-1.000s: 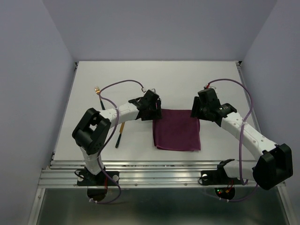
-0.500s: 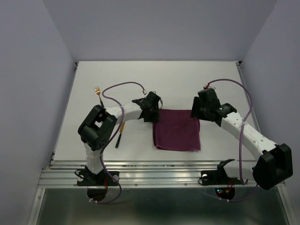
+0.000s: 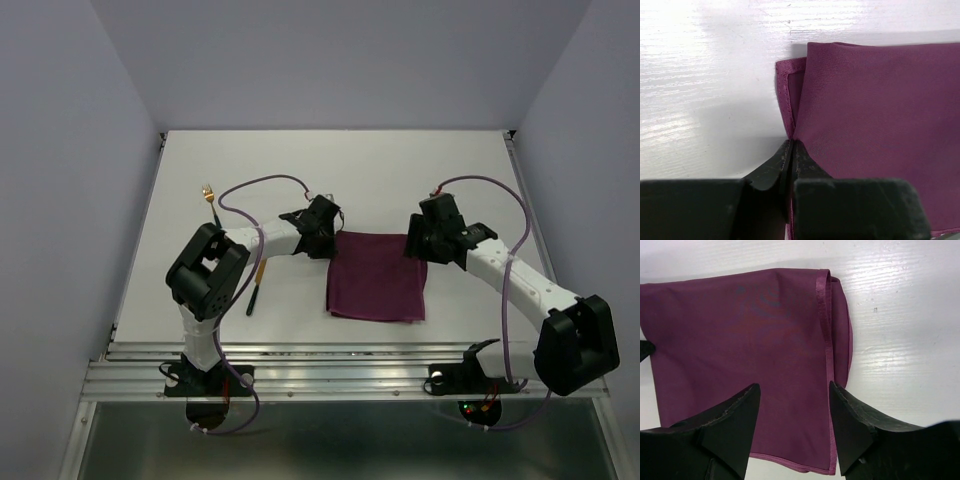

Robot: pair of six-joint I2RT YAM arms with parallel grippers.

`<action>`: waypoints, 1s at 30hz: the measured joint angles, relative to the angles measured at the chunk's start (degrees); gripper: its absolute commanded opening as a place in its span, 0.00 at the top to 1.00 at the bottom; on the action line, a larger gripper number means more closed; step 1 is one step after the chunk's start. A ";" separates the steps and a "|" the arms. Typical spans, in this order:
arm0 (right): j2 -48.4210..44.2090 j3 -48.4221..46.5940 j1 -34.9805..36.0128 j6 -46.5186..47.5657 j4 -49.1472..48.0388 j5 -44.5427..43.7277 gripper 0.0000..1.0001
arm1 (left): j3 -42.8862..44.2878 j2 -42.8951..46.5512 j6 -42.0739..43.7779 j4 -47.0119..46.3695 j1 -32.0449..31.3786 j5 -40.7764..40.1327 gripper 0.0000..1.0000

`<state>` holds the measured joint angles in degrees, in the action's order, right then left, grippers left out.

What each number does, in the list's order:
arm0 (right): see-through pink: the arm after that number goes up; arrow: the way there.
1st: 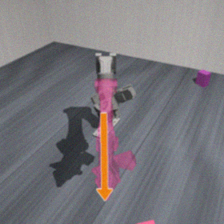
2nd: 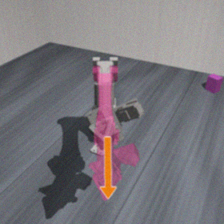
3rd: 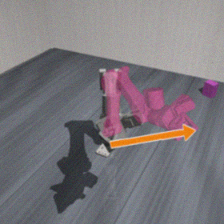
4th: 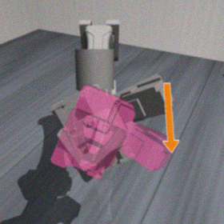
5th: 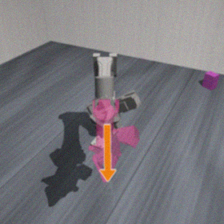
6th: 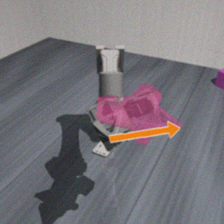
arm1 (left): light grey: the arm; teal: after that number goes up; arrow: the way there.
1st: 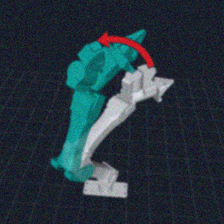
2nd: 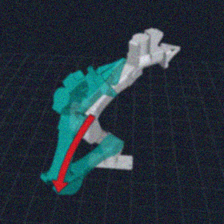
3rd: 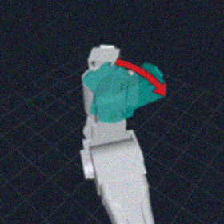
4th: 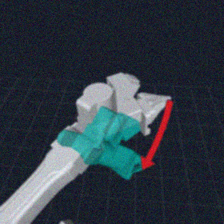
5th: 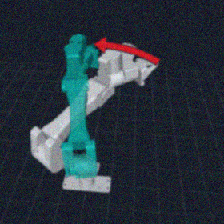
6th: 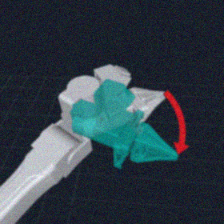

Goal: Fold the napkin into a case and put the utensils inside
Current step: Turn over the upper triangle folded napkin at the center of the board.

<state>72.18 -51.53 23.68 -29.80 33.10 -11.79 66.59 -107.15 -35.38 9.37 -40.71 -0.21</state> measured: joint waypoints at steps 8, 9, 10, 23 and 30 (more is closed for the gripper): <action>6.21 0.87 -8.33 2.58 -4.81 6.14 0.38 | -2.14 1.27 1.09 -1.88 0.70 2.21 0.61; 6.88 0.79 -8.79 2.75 -5.11 6.43 0.39 | -2.14 1.27 1.09 -2.03 0.70 2.54 0.57; 8.22 0.57 -9.35 3.06 -5.60 6.95 0.40 | -2.14 1.27 1.14 -2.12 0.70 2.64 0.57; 11.74 0.87 -10.10 3.06 -8.28 9.88 0.41 | -2.93 1.66 1.95 -3.37 1.09 5.20 0.60; 11.54 2.47 -10.23 2.78 -8.28 8.52 0.41 | -2.93 1.03 2.05 -3.52 1.11 6.21 0.97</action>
<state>83.72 -49.06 13.45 -27.03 24.82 -3.27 63.66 -106.13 -33.32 5.85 -39.59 6.00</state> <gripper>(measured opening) 0.589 0.200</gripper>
